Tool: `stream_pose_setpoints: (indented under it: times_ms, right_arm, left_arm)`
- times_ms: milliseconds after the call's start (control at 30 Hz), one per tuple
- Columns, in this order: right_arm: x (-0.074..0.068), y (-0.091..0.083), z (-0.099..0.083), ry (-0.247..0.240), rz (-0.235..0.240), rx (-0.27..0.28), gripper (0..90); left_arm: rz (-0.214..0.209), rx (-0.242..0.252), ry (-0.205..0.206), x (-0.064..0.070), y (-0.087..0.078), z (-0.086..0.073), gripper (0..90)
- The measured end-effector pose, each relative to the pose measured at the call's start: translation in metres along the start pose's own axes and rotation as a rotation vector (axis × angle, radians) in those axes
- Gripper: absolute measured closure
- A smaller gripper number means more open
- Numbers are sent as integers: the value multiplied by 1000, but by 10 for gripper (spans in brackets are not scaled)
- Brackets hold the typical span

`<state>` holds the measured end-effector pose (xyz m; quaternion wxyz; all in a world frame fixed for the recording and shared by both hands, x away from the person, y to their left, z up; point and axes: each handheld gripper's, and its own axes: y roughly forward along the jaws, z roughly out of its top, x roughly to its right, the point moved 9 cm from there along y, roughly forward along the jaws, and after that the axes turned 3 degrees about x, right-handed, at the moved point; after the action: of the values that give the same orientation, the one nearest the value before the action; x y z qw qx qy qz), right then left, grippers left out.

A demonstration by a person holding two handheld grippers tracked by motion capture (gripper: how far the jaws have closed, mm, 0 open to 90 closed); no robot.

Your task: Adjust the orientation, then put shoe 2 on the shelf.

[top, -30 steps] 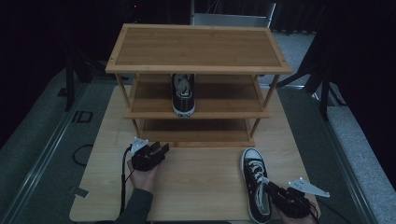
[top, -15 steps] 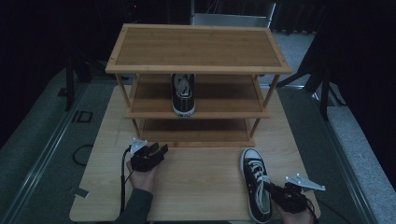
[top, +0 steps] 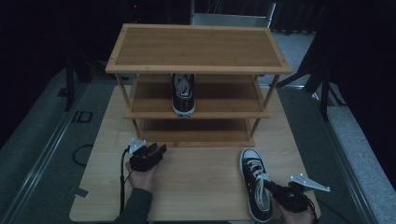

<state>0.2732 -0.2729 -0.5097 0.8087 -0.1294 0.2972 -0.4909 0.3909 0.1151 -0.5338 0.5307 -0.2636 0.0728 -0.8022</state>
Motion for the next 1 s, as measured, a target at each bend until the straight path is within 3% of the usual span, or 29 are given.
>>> stream_pose_setpoints:
  times_ms: [100,400,633,1000]
  right_arm:
    - [-2,0,0,1,7,2,883]
    - [-16,-2,6,13,89,37,883]
    - [-29,2,15,-24,115,50,883]
    - [-52,2,33,-8,223,87,882]
  left_arm:
    - [2,-4,0,0,0,-1,538]
    - [8,-3,-5,-1,1,1,540]
    - [11,3,-9,-2,0,2,540]
    - [9,1,-3,0,0,2,540]
